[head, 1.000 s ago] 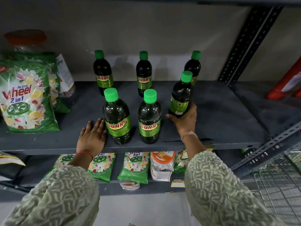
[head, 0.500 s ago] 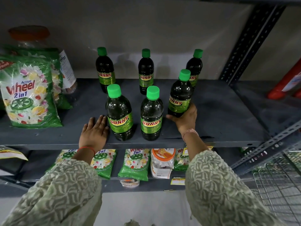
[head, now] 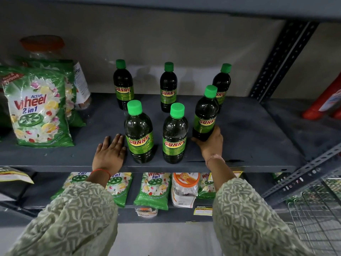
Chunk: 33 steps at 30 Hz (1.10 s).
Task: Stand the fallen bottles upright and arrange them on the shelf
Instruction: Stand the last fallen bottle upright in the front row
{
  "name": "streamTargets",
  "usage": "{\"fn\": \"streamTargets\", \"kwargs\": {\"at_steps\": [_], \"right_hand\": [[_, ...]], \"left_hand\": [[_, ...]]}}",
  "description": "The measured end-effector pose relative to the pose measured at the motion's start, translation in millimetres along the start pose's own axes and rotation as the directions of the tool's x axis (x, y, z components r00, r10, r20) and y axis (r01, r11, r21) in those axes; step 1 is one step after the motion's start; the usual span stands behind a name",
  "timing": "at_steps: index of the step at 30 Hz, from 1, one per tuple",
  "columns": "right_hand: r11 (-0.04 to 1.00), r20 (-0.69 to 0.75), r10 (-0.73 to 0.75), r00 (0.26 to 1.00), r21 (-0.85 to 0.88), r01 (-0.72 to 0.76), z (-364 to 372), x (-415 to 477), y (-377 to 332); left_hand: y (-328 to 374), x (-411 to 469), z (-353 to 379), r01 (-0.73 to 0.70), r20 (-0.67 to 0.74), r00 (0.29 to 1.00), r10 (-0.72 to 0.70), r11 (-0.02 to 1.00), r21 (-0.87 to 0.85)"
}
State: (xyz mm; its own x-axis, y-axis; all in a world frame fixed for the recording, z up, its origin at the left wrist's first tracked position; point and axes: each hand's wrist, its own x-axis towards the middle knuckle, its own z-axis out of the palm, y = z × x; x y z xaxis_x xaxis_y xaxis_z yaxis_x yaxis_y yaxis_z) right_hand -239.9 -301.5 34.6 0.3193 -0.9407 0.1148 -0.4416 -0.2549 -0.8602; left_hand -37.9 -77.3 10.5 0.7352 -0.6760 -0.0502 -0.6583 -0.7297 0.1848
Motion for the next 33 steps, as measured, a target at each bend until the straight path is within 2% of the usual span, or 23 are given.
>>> {"fn": "streamTargets", "kwargs": {"at_steps": [10,23,28,33], "right_hand": [[0.999,-0.126,0.008,0.992,-0.038,-0.013,-14,-57,12],[0.999,-0.163,0.034,0.986,-0.009,-0.036,-15,-82,11],[1.0,-0.167,0.025,0.986,0.017,-0.023,-16,-87,12],[1.0,-0.172,0.01,0.985,0.027,-0.006,-15,-88,13]], "left_hand": [[-1,1,2,-0.02,0.01,1.0,0.02,1.0,0.019],[-3,3,2,-0.033,0.029,0.999,0.031,0.998,0.047],[-1,2,1,-0.016,0.0,1.0,0.016,0.999,-0.035],[-3,2,2,-0.027,-0.008,1.0,0.027,0.999,-0.028]]}}
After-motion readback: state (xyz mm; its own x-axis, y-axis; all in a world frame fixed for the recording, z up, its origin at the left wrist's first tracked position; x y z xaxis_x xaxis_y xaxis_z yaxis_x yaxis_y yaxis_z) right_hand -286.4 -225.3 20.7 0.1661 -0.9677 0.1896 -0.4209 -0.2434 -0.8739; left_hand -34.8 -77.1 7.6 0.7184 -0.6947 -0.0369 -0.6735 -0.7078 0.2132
